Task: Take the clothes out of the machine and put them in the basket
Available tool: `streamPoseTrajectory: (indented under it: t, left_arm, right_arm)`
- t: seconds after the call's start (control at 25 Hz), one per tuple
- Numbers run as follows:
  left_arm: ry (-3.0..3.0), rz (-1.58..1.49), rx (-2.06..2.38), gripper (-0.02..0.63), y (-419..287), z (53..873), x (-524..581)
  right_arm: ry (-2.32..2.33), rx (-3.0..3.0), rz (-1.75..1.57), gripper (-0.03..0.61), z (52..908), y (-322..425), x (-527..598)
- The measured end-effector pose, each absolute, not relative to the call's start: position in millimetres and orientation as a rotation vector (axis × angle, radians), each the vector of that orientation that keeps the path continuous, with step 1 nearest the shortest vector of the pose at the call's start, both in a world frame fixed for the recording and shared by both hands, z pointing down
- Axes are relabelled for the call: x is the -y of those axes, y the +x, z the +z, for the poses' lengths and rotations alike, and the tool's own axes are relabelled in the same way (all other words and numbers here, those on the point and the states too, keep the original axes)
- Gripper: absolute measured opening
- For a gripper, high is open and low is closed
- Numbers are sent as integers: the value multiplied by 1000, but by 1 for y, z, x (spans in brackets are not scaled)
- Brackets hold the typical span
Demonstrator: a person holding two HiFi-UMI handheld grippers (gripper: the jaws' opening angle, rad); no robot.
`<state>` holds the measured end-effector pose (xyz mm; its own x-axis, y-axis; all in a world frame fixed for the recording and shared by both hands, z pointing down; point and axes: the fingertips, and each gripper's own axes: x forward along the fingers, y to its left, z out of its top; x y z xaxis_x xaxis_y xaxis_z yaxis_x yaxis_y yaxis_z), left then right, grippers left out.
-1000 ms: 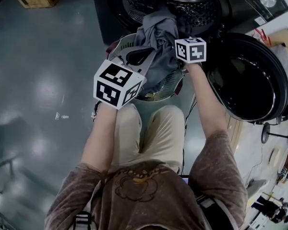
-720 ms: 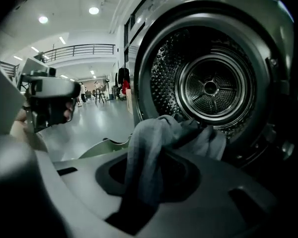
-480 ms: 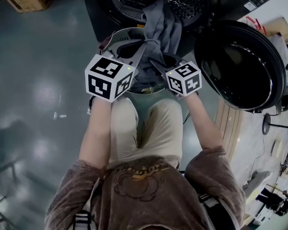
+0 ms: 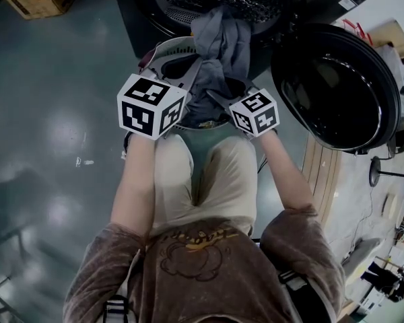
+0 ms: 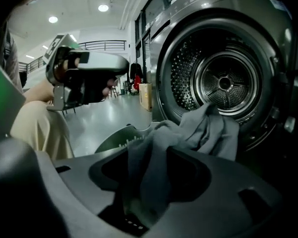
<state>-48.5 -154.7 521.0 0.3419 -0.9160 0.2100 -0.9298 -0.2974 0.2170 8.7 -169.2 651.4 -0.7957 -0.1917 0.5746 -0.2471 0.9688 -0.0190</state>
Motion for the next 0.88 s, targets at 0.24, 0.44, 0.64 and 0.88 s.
streamPoseTrajectory:
  t: [0.24, 0.44, 0.64, 0.88]
  left_arm:
    - [2322, 67, 1634, 8, -46, 520, 155]
    - [2335, 76, 1625, 8, -41, 519, 156]
    - [2321, 67, 1630, 8, -46, 520, 156]
    - [2308, 58, 1621, 8, -51, 522, 158]
  right_arm:
    - [537, 2547, 103, 296, 630, 0, 243]
    - [706, 2492, 86, 358, 631, -26, 328]
    - [845, 2375, 124, 377, 656, -34, 380]
    - [911, 2265, 112, 368, 679, -27, 400]
